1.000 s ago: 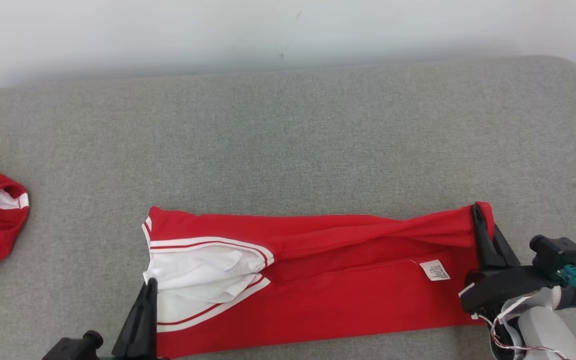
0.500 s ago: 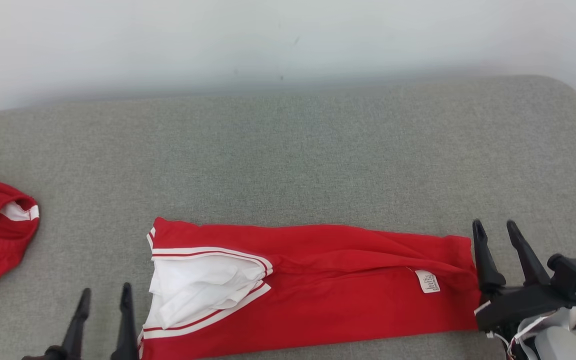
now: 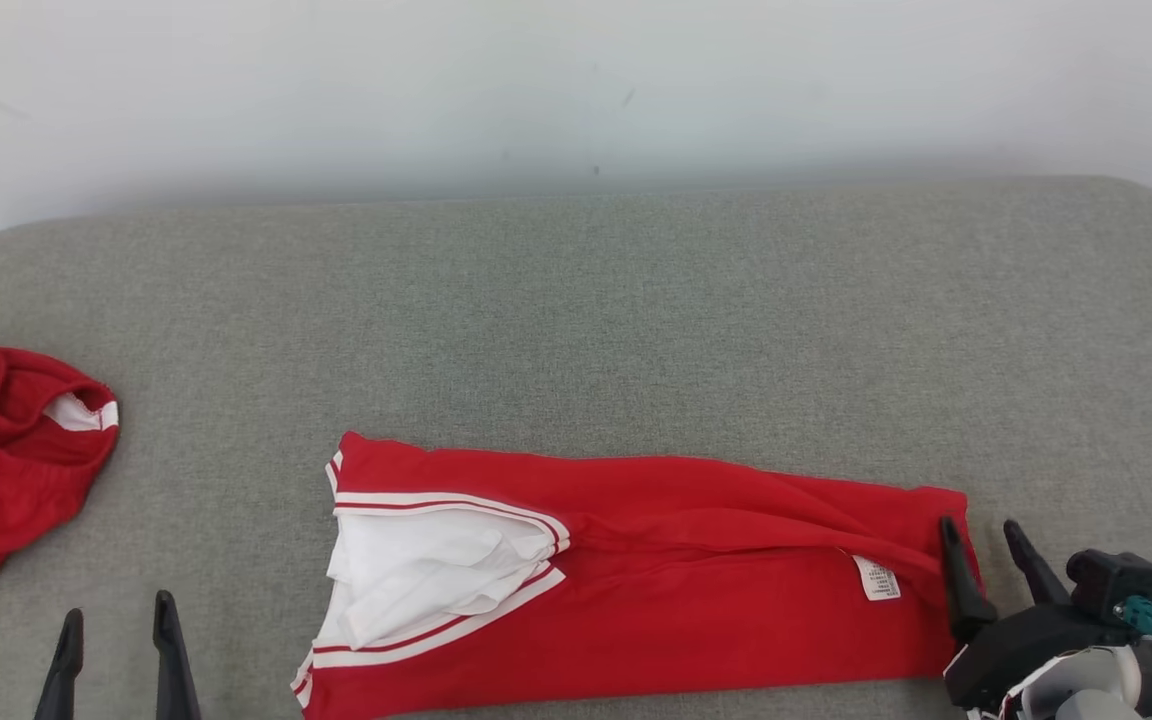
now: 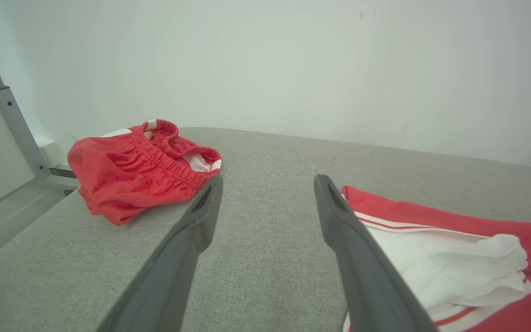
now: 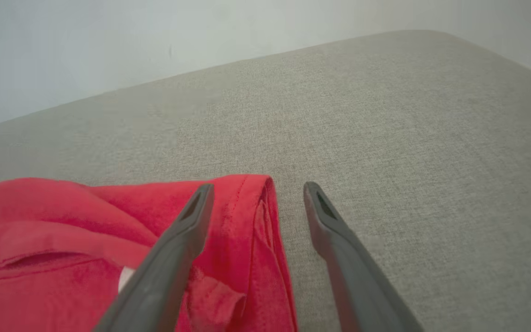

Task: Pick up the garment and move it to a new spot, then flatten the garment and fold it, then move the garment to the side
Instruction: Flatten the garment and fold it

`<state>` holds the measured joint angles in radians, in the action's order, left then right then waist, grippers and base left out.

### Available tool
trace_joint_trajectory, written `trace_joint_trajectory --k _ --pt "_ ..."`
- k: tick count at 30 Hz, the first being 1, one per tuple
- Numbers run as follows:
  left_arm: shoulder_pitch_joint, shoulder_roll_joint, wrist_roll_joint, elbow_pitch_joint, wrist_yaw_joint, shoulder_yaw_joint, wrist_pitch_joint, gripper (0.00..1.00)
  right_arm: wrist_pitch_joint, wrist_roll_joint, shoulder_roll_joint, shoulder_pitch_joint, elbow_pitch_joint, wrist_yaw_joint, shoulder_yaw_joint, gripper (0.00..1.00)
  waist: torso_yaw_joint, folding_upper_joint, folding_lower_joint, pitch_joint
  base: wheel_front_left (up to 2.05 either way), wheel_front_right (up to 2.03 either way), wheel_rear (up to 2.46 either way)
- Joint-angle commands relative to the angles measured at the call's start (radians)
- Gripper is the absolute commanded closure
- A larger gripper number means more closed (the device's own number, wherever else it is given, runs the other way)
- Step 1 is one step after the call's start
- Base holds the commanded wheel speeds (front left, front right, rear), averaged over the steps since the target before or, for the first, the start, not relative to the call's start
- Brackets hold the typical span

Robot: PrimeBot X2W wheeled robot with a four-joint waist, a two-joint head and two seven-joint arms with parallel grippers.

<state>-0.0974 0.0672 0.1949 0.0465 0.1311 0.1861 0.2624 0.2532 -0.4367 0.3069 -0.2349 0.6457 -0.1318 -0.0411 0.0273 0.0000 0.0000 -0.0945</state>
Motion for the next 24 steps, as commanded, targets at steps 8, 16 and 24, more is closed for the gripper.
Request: trace_joint_trajectory --k 8,16,24 --pt "-0.014 -0.011 -0.051 0.019 -0.001 0.004 0.003 0.0 -0.039 -0.001 -0.026 -0.048 0.14 0.002 -0.021 0.0 -0.019 0.0 0.0 0.006 0.0 0.0 0.0" --pt "-0.021 -0.015 -0.067 0.031 -0.001 0.01 0.003 0.0 -0.076 -0.046 -0.023 -0.068 0.18 0.002 -0.069 1.0 -0.019 0.0 0.0 0.016 0.0 0.0 0.0" --pt "-0.029 -0.016 -0.087 0.035 -0.001 0.018 0.003 0.0 -0.051 -0.078 0.076 -0.109 0.197 0.002 -0.024 1.0 -0.011 0.0 0.0 0.033 0.0 0.0 0.0"
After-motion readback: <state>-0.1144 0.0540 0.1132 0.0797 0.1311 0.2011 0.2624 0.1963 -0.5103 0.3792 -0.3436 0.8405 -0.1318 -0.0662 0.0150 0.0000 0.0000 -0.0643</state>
